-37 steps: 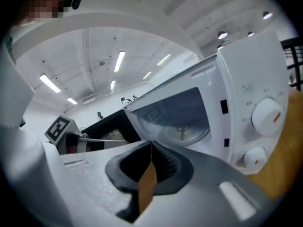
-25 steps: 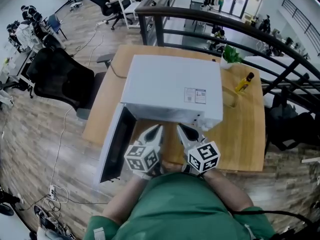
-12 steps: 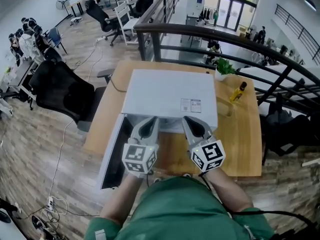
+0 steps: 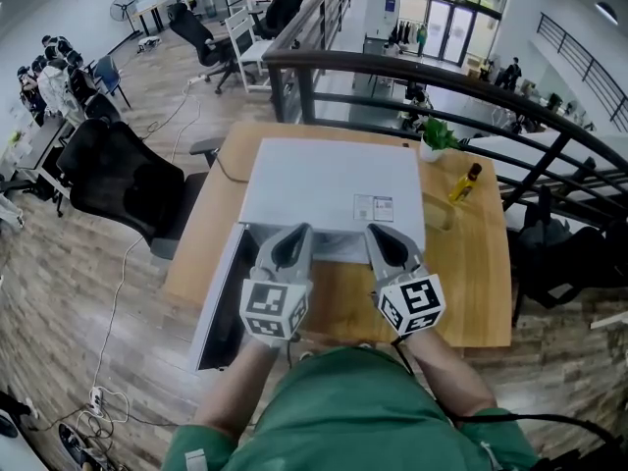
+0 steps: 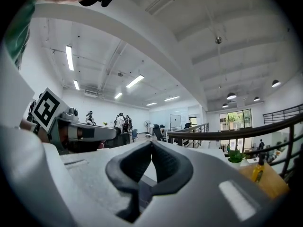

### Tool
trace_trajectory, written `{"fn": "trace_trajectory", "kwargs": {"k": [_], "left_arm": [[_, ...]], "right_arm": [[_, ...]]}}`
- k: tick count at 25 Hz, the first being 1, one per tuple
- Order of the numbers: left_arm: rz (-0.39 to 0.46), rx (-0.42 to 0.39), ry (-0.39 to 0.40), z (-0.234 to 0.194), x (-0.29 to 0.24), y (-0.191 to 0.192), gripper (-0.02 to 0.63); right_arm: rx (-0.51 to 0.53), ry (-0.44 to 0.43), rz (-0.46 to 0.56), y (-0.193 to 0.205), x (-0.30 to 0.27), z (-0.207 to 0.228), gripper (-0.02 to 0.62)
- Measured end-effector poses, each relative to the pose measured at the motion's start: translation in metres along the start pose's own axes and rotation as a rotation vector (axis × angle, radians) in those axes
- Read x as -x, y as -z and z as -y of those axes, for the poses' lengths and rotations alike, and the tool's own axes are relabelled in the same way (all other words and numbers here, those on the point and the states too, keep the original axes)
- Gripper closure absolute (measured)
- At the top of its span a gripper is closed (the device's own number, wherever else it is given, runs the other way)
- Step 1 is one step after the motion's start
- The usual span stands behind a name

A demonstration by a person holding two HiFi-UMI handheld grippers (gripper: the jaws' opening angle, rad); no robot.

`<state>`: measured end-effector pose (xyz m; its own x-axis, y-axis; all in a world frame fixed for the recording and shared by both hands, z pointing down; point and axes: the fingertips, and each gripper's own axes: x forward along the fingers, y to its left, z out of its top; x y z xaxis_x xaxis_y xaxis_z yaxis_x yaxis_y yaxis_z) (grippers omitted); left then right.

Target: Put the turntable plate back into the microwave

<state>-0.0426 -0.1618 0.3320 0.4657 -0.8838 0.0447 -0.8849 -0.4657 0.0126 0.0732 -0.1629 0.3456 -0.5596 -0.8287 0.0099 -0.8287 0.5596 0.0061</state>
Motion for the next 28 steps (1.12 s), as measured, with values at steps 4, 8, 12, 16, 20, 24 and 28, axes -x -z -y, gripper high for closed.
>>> {"fn": "trace_trajectory", "kwargs": {"k": [4, 8, 12, 16, 20, 24, 28], "left_arm": [[-0.01, 0.003, -0.012, 0.001, 0.003, 0.004, 0.589], [-0.012, 0.009, -0.018, 0.002, 0.003, 0.004, 0.589], [-0.01, 0.036, -0.022, 0.003, 0.003, 0.003, 0.589], [-0.015, 0.036, -0.029, 0.004, 0.002, 0.005, 0.589], [-0.019, 0.035, -0.033, 0.004, 0.002, 0.008, 0.589], [-0.022, 0.033, -0.034, 0.005, 0.002, 0.013, 0.589], [-0.031, 0.032, -0.036, 0.005, 0.0, 0.016, 0.589]], "right_arm": [[0.004, 0.013, 0.009, -0.004, 0.005, 0.003, 0.591], [0.007, 0.009, 0.013, -0.006, 0.007, 0.003, 0.591], [0.02, 0.005, 0.008, -0.004, 0.006, 0.002, 0.592], [0.012, 0.012, 0.002, -0.001, 0.006, 0.005, 0.592], [0.009, 0.008, 0.019, -0.004, 0.008, 0.006, 0.592], [0.006, 0.006, 0.02, -0.001, 0.009, 0.008, 0.592], [-0.002, 0.007, 0.023, -0.001, 0.008, 0.011, 0.592]]}}
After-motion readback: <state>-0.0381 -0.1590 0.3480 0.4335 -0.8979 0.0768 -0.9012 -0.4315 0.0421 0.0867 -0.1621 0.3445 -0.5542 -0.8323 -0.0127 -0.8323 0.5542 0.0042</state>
